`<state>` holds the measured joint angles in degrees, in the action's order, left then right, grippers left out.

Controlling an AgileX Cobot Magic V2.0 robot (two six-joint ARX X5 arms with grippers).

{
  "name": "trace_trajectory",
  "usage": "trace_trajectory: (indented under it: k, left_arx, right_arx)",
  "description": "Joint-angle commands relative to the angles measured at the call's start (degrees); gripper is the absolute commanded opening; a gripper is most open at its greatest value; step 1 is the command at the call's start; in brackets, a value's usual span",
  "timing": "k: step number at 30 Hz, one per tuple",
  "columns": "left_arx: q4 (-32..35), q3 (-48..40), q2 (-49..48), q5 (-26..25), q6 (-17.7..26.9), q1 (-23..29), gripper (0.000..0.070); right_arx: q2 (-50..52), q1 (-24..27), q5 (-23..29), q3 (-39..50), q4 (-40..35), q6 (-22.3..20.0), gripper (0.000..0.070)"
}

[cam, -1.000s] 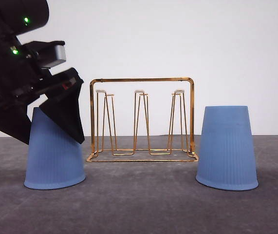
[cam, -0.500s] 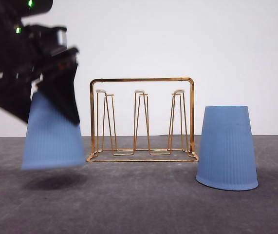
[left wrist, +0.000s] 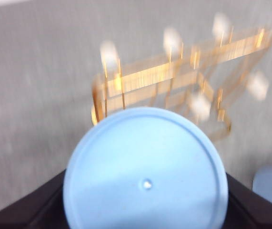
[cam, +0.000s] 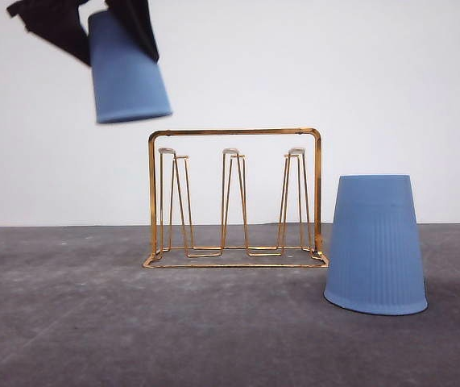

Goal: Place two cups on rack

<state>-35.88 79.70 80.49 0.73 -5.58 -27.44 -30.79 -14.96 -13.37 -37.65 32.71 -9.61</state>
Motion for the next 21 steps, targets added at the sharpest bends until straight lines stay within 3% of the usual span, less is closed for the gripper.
trace_trajectory:
  k: [1, 12, 21]
  left_arx:
    - [1.33, 1.33, 2.30, 0.21, -0.11, -0.09, 0.0348]
    - [8.01, 1.46, 11.15, 0.22, -0.75, 0.00, 0.0348]
    - [8.53, 1.46, 19.31, 0.20, -1.22, 0.00, 0.0354]
  right_arx:
    - [-0.20, -0.24, -0.09, -0.72, -0.59, 0.15, 0.0459]
    - [-0.20, -0.24, -0.09, -0.72, -0.59, 0.15, 0.0459]
    - [-0.20, -0.24, -0.09, -0.72, -0.59, 0.15, 0.0459]
